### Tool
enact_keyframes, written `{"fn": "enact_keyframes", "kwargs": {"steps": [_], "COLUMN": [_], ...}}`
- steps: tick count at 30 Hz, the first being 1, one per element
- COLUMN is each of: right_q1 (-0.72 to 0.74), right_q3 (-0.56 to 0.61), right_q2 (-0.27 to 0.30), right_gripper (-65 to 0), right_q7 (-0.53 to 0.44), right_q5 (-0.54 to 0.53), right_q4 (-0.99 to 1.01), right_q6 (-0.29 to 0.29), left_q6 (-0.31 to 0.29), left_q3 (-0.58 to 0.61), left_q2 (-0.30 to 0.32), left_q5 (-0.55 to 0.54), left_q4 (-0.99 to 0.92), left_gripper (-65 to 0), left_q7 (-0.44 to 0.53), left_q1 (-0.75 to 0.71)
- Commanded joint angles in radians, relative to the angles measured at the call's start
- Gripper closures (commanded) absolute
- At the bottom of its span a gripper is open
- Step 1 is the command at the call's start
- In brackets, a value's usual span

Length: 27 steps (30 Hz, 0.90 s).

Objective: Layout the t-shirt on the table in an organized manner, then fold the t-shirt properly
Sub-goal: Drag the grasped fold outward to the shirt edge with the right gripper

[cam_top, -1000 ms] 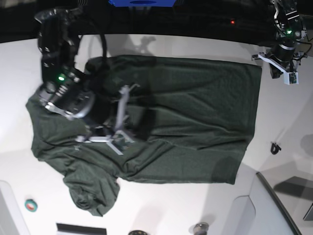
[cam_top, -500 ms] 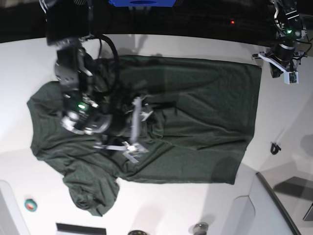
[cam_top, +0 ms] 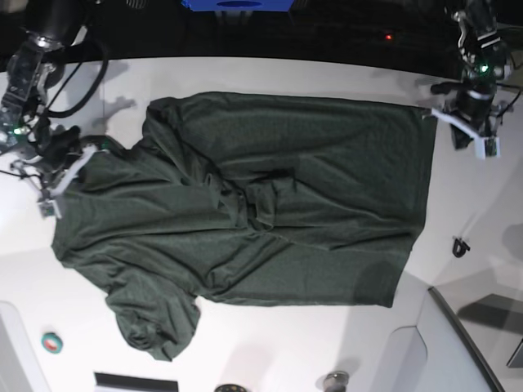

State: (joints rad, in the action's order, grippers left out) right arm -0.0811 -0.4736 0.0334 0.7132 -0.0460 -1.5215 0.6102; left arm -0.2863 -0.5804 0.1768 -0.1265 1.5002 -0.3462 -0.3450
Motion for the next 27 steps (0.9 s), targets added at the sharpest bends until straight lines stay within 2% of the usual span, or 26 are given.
{"fn": "enact_keyframes", "kwargs": {"steps": [1, 3, 5, 9, 15, 18, 23, 27], "right_q1": [0.007, 0.01, 0.014, 0.028, 0.028, 0.036, 0.08, 0.096], "right_q3": [-0.004, -0.009, -0.01, -0.01, -0.01, -0.01, -0.007, -0.006], "right_q2": [0.015, 0.036, 0.049, 0.059, 0.121, 0.159, 0.202, 0.213], "right_gripper": [-0.2, -0.2, -0.2, -0.2, -0.2, -0.2, -0.2, -0.2], "right_q7": [-0.027, -0.053, -0.07, -0.105, -0.137, -0.142, -0.143, -0.14], "right_q5": [-0.012, -0.012, -0.012, -0.012, -0.012, -0.012, -0.012, -0.012], "right_q4": [0.014, 0.075, 0.132, 0.218, 0.286, 0.322, 0.393, 0.393], "right_q6": [-0.002, -0.003, -0.003, -0.003, -0.005, -0.005, -0.005, -0.005], "left_q6": [0.008, 0.006, 0.006, 0.006, 0.006, 0.006, 0.006, 0.006], "left_q3": [-0.006, 0.009, 0.06, 0.142, 0.148, 0.155, 0.148, 0.155], "left_q2": [0.01, 0.003, 0.003, 0.003, 0.013, 0.05, 0.053, 0.043], "left_q5": [-0.002, -0.003, -0.003, -0.003, 0.006, -0.002, -0.002, -0.002], "left_q4": [0.006, -0.005, -0.016, -0.077, -0.217, -0.253, -0.221, -0.141], "left_gripper": [-3.6, -18.9, -26.2, -26.5, -26.5, -26.5, -26.5, -26.5], "left_q7": [0.016, 0.016, 0.016, 0.02, 0.023, 0.025, 0.023, 0.017], "left_q1": [-0.001, 0.004, 0.007, 0.008, 0.037, 0.037, 0.028, 0.007]}}
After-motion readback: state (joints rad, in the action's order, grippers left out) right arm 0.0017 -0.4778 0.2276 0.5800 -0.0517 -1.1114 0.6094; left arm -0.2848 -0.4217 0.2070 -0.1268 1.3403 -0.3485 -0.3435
